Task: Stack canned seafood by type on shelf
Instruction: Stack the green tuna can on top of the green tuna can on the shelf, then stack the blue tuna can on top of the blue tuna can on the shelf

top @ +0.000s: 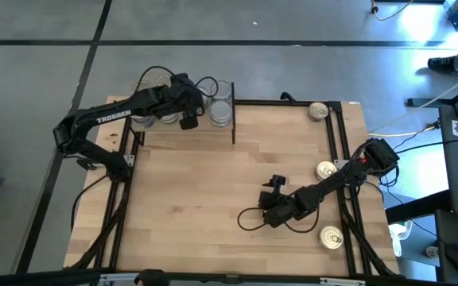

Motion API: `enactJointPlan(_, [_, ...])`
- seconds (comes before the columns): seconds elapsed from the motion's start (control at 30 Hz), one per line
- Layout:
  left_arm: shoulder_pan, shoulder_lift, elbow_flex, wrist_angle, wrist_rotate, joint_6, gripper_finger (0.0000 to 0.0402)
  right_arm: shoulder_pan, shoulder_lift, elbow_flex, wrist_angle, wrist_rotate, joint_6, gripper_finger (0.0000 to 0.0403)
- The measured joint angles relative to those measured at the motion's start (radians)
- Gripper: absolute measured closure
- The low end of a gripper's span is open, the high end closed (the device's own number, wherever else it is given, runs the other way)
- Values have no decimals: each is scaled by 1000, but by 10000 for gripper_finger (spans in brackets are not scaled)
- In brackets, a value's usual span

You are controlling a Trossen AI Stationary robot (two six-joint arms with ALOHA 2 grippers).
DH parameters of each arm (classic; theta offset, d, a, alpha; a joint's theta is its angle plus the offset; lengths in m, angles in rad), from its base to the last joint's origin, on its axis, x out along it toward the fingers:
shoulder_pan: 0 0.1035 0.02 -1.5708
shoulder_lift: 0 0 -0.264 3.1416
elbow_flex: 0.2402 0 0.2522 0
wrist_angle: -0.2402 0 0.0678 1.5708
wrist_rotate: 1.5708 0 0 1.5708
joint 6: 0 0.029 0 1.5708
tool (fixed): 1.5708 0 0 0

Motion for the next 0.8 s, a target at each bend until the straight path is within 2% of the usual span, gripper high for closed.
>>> enactJointPlan(0.13, [0,-10,0,-17,37,-17,132,0,0,0,20,0,-1,20])
enactJointPlan(0.63, [14,-9,0,26,19,-17,132,0,0,0,40,-8,-13,20])
enactJointPlan(0.8, [-37,-28,0,14,16,-92,132,0,0,0,40,-20,-20,20])
